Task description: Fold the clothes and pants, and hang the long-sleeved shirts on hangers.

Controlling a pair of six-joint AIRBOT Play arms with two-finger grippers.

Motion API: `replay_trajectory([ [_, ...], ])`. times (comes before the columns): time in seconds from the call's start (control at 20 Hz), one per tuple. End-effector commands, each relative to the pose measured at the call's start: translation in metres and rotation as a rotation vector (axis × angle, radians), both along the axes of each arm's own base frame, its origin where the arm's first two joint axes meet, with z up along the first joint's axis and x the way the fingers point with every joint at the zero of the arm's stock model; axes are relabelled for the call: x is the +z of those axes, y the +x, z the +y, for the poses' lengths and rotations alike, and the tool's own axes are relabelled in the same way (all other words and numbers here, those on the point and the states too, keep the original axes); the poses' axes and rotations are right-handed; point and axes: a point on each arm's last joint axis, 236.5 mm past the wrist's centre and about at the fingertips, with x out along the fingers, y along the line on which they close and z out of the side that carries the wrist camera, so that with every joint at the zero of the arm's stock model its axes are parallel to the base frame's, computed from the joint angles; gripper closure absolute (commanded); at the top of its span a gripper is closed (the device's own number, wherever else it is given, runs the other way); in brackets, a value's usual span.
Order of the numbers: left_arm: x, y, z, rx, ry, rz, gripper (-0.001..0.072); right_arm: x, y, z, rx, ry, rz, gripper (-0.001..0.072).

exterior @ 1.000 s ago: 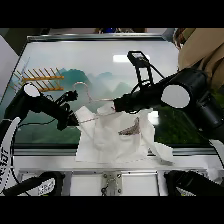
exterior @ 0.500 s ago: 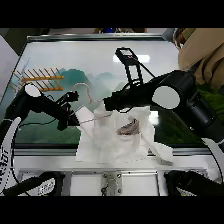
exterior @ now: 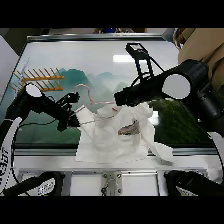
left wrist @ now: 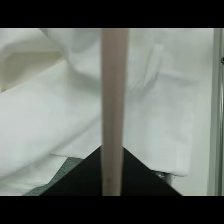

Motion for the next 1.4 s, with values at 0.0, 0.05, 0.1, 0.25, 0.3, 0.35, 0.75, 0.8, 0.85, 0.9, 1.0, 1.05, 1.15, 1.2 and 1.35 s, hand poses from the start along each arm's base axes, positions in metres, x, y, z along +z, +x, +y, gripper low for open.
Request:
replay_trajectory([
  [0.0,0.000,-0.001,0.000,-0.004,-0.002,0.003,0.0684,0.001,-0.002,0.016,0.023,0.044,0.007,0.0699],
  [0.05,0.000,-0.001,0.000,-0.004,-0.003,0.003,0.0684,0.001,-0.003,0.024,0.036,0.060,0.011,0.0700],
  [0.1,0.001,-0.001,-0.002,-0.003,-0.010,0.002,0.0684,-0.001,-0.006,0.034,0.059,0.071,0.008,0.0699],
  [0.25,0.007,0.003,-0.010,-0.028,-0.061,-0.034,0.0684,-0.002,-0.012,0.062,0.109,0.117,0.008,0.0699],
  [0.3,0.006,0.005,-0.010,-0.025,-0.059,-0.042,0.0684,-0.002,-0.014,0.070,0.122,0.128,0.010,0.0699],
  [0.35,0.005,0.005,-0.012,-0.029,-0.056,-0.044,0.0684,0.000,-0.015,0.076,0.130,0.141,0.010,0.0700],
  [0.75,0.003,0.003,-0.026,-0.072,-0.054,-0.073,0.0684,0.005,-0.025,0.110,0.184,0.208,0.010,0.0700],
  [0.8,0.003,0.005,-0.027,-0.068,-0.056,-0.077,0.0684,0.006,-0.027,0.113,0.190,0.212,0.005,0.0699],
  [0.85,0.003,0.005,-0.027,-0.067,-0.055,-0.078,0.0684,0.006,-0.028,0.114,0.194,0.214,0.004,0.0700],
  [0.9,0.003,0.005,-0.027,-0.067,-0.055,-0.077,0.0684,0.006,-0.029,0.115,0.196,0.213,0.004,0.0699],
  [1.0,0.003,0.005,-0.027,-0.067,-0.055,-0.077,0.0684,0.006,-0.029,0.115,0.197,0.213,0.004,0.0698],
  [1.05,0.003,0.005,-0.027,-0.067,-0.055,-0.077,0.0684,0.006,-0.029,0.114,0.197,0.211,0.006,0.0696],
  [1.15,0.003,0.005,-0.027,-0.067,-0.055,-0.077,0.0684,0.004,-0.031,0.113,0.199,0.204,0.014,0.0685],
  [1.2,0.003,0.005,-0.027,-0.067,-0.055,-0.077,0.0684,0.004,-0.031,0.113,0.200,0.204,0.014,0.0614],
  [1.35,0.003,0.003,-0.027,-0.071,-0.056,-0.071,0.0684,0.005,-0.031,0.113,0.216,0.199,0.001,0.0220],
])
